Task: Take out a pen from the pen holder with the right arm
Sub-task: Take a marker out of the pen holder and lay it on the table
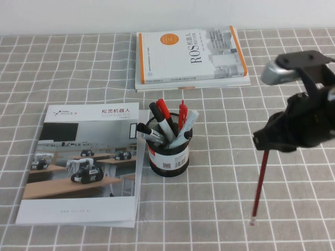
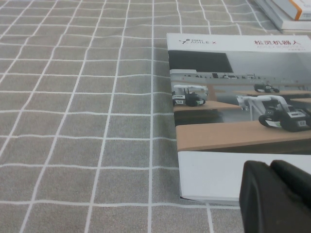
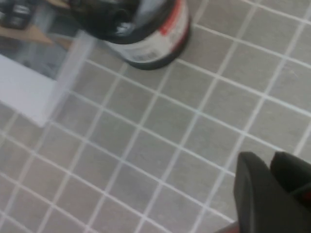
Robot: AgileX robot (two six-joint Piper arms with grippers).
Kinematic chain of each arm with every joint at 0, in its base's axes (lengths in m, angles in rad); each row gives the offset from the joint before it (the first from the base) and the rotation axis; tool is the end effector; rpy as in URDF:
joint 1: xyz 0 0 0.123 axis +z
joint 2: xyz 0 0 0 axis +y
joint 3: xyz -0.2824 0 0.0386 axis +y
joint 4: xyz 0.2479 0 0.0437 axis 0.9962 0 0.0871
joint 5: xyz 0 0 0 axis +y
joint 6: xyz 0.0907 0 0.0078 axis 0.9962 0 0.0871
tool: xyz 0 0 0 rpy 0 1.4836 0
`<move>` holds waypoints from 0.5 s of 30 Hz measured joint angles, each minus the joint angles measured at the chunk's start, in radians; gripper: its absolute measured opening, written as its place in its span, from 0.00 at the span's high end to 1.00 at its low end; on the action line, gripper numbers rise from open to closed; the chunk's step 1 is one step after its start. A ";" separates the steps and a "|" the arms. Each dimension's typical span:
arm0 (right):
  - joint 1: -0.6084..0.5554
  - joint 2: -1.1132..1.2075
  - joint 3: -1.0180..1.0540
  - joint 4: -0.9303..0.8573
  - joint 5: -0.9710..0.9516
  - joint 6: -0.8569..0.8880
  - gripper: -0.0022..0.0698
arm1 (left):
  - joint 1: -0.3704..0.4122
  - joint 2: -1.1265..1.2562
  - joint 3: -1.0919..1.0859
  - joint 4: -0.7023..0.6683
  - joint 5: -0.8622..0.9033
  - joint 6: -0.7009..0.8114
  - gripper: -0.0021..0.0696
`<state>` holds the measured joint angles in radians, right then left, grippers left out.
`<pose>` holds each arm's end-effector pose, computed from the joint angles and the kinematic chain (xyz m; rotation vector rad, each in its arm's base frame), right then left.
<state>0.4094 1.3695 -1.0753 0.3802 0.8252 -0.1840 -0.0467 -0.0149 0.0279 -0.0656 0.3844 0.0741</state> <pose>0.2459 0.1338 0.3038 -0.5305 2.5459 0.5369 0.0520 -0.0047 0.1700 0.0732 1.8790 -0.0461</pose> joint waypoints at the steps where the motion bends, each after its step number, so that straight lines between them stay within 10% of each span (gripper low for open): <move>1: 0.000 0.030 -0.035 -0.035 0.030 0.030 0.96 | 0.000 0.000 0.000 0.000 0.000 0.000 0.98; 15: 0.000 0.430 -0.452 -0.244 0.211 0.130 0.96 | 0.000 0.000 0.000 0.000 0.000 0.000 0.98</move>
<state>0.4094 1.7998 -1.5275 0.1359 1.0358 -0.0540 -0.0467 -0.0149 0.0279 -0.0656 0.3844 0.0741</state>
